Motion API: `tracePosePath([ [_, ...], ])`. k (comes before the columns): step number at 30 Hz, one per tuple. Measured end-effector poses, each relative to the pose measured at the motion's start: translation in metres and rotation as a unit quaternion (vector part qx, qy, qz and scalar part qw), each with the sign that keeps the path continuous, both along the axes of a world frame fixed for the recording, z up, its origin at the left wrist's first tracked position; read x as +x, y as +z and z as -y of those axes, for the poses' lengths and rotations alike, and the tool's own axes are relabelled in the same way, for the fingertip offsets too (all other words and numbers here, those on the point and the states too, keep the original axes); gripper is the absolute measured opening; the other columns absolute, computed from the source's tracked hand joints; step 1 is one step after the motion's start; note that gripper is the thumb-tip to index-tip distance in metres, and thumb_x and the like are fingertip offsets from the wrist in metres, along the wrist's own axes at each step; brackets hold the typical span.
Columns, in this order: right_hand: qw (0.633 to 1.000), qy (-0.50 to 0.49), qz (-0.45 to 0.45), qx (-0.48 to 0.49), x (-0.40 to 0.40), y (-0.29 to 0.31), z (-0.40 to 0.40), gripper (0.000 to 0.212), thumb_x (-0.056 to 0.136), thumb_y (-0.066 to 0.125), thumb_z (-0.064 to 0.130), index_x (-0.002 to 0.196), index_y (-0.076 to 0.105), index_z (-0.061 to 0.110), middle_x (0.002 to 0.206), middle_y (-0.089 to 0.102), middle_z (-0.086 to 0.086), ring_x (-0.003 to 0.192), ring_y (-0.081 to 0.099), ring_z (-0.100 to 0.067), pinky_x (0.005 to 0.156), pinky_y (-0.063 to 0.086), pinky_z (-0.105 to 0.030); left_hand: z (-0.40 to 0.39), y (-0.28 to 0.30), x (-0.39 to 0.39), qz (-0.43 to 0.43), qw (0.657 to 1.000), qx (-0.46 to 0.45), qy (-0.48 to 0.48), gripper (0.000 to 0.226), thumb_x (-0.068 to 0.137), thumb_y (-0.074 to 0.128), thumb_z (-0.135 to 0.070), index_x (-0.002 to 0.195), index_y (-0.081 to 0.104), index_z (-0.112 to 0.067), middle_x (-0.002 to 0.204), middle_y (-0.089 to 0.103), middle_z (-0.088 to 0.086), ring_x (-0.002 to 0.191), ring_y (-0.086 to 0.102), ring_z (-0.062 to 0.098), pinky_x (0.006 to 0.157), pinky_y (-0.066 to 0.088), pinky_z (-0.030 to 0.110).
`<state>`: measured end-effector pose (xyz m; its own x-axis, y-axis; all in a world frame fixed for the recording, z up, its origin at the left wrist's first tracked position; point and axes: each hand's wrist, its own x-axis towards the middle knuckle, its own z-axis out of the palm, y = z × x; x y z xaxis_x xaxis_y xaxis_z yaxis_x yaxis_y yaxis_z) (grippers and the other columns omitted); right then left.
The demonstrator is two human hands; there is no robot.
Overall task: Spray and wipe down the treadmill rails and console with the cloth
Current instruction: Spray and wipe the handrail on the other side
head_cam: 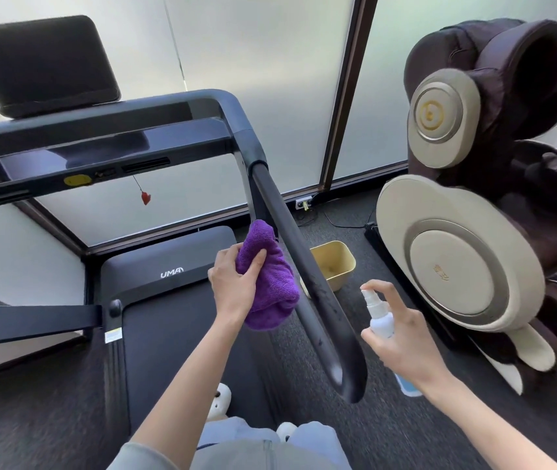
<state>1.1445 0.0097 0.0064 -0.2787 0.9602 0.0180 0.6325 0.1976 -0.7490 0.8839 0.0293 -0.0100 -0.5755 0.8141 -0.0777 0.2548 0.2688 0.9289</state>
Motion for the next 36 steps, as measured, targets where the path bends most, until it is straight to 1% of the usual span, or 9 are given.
tracePosePath([
  [4,1.000,0.018,-0.005,-0.009,-0.002,0.005,-0.002,0.071,0.073,0.062,-0.004,0.116,0.041,0.050,0.052,0.046,-0.002,0.045,0.041,-0.012,0.050,0.039,-0.016,-0.005,-0.001,-0.004,0.001,1.000,0.000,0.009,0.030,0.088,0.067,-0.040,0.110,0.067,-0.020,0.110,0.060,0.003,0.107,0.054,0.029,0.102,0.040,0.047],
  [9,0.998,-0.015,-0.055,-0.022,-0.012,0.007,-0.009,0.075,0.077,0.064,-0.005,0.118,0.044,0.054,0.068,0.060,-0.004,0.047,0.052,-0.026,0.052,0.054,-0.037,-0.026,-0.002,-0.001,0.028,0.999,0.014,0.035,0.026,0.089,0.066,-0.037,0.109,0.067,-0.019,0.110,0.060,0.005,0.106,0.055,0.029,0.102,0.040,0.047],
  [11,0.998,-0.020,-0.060,-0.018,-0.021,0.008,-0.014,0.077,0.078,0.065,-0.005,0.117,0.043,0.057,0.072,0.063,-0.002,0.046,0.052,-0.023,0.051,0.054,-0.035,-0.043,0.001,0.005,0.036,0.998,0.022,0.046,0.026,0.091,0.065,-0.037,0.108,0.067,-0.018,0.110,0.059,0.006,0.105,0.054,0.030,0.101,0.040,0.045],
  [15,0.996,-0.045,-0.073,-0.011,-0.036,0.009,-0.032,0.079,0.077,0.066,-0.007,0.117,0.044,0.058,0.074,0.065,-0.003,0.044,0.052,-0.028,0.049,0.053,-0.036,-0.092,0.009,0.016,0.060,0.995,0.025,0.070,0.035,0.092,0.062,-0.037,0.121,0.063,-0.017,0.119,0.054,0.008,0.112,0.050,0.029,0.100,0.032,0.026],
  [18,0.995,-0.063,-0.079,-0.004,-0.047,0.009,-0.044,0.078,0.077,0.067,-0.007,0.118,0.045,0.056,0.074,0.065,-0.003,0.044,0.052,-0.027,0.051,0.054,-0.036,-0.128,0.009,0.025,0.072,0.997,-0.021,0.027,0.047,0.090,0.063,-0.044,0.133,0.053,-0.028,0.133,0.040,0.006,0.122,0.043,0.031,0.106,0.032,0.031],
  [20,0.994,-0.067,-0.081,-0.001,-0.054,0.010,-0.054,0.079,0.077,0.067,-0.008,0.117,0.044,0.056,0.074,0.064,-0.005,0.045,0.052,-0.027,0.052,0.053,-0.034,-0.147,0.004,0.027,0.046,0.995,-0.082,-0.022,0.070,0.085,0.067,-0.050,0.145,0.035,-0.032,0.145,0.027,0.007,0.128,0.038,0.033,0.106,0.032,0.037],
  [23,0.994,-0.072,-0.081,-0.002,-0.065,0.012,-0.067,0.079,0.078,0.068,-0.008,0.117,0.044,0.057,0.075,0.064,-0.003,0.045,0.053,-0.023,0.052,0.054,-0.032,-0.169,-0.003,0.017,0.056,0.989,-0.134,-0.023,0.088,0.082,0.070,-0.050,0.148,0.018,-0.025,0.145,0.034,0.015,0.126,0.046,0.039,0.106,0.034,0.043],
  [29,0.994,-0.077,-0.073,0.001,-0.079,0.015,-0.083,0.078,0.079,0.068,-0.006,0.118,0.043,0.057,0.078,0.066,-0.001,0.044,0.053,-0.018,0.052,0.054,-0.031,-0.206,-0.006,-0.010,0.115,0.980,-0.159,0.043,0.087,0.075,0.073,-0.056,0.131,0.034,-0.003,0.136,0.051,0.019,0.125,0.049,0.037,0.103,0.038,0.039],
  [36,0.994,-0.078,-0.072,0.015,-0.082,0.017,-0.082,0.079,0.079,0.068,-0.005,0.116,0.042,0.060,0.078,0.065,0.001,0.045,0.053,-0.016,0.052,0.052,-0.026,-0.223,-0.002,-0.024,0.106,0.982,-0.151,0.038,0.096,0.069,0.078,-0.057,0.133,0.030,-0.004,0.138,0.048,0.017,0.125,0.050,0.035,0.103,0.039,0.041],
])
